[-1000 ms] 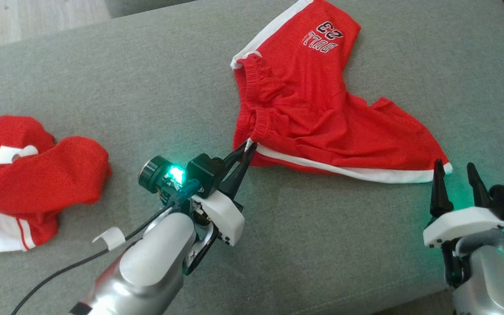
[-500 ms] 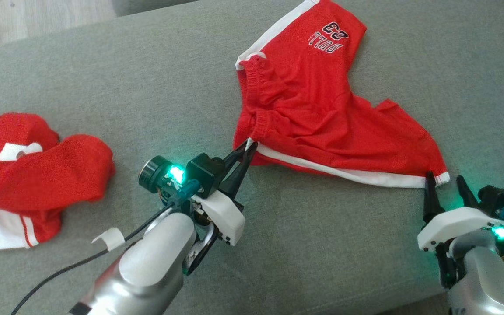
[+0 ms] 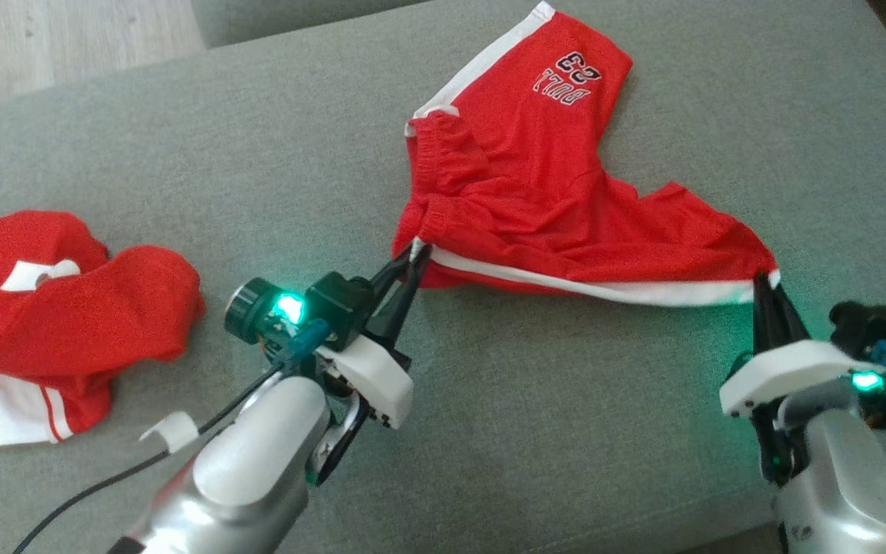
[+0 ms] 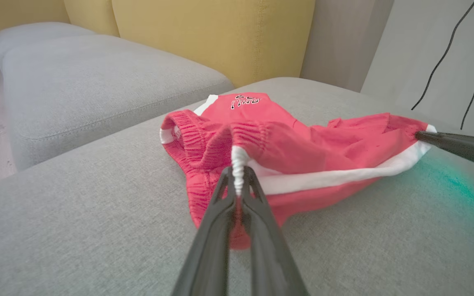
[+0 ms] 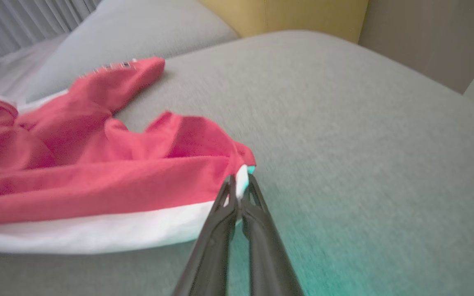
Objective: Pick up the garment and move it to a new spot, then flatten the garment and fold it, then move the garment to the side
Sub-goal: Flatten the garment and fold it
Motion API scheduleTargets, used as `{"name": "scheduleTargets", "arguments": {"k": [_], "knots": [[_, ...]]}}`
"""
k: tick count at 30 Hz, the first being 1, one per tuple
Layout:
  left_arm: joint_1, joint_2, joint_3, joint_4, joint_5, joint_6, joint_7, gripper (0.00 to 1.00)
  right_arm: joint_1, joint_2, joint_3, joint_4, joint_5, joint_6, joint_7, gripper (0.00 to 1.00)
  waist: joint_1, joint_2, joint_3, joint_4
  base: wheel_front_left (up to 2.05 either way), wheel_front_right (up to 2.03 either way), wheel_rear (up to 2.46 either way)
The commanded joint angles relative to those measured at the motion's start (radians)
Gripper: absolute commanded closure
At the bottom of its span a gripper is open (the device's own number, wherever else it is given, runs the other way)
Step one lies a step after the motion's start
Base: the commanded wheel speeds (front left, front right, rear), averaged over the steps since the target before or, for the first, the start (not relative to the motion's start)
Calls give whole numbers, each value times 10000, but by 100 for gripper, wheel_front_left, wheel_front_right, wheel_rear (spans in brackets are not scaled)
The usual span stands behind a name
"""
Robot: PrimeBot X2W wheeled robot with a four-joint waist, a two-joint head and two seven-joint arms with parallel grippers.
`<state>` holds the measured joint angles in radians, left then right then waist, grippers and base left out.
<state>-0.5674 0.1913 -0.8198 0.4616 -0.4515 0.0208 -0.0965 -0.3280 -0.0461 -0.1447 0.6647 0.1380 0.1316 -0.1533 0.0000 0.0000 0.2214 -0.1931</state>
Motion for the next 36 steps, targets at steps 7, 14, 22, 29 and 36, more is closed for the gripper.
{"name": "scheduleTargets", "arguments": {"k": [7, 14, 22, 29, 36], "knots": [[-550, 711, 796, -852, -74, 257, -279, 100, -526, -41, 1018, -2515, 1080, -9, 502, 100, 0, 0, -469, 99, 0, 0, 0], [-1613, 1438, 1436, -1565, -69, 360, -5, 100, -1756, -41, 1546, -4681, 1378, -9, 1652, 100, 0, 0, -1087, 154, 0, 0, 0], [-2615, 1671, 2066, -2160, -58, 684, -87, 100, -3392, -41, 1813, -5562, 1222, -9, 1868, 100, 0, 0, -1739, 266, 0, 0, 0], [-2093, 1920, 2200, -3086, -138, 1077, -24, 100, -3270, -259, 1927, -6273, 979, -9, 2424, 100, 0, 0, -2169, 520, 0, 0, 0], [-807, 2632, 2118, -5094, -105, 1727, 775, 100, -1872, -303, 1528, -8064, 778, -9, 3351, 100, 0, 0, -2232, 690, 0, 0, 0]]}}
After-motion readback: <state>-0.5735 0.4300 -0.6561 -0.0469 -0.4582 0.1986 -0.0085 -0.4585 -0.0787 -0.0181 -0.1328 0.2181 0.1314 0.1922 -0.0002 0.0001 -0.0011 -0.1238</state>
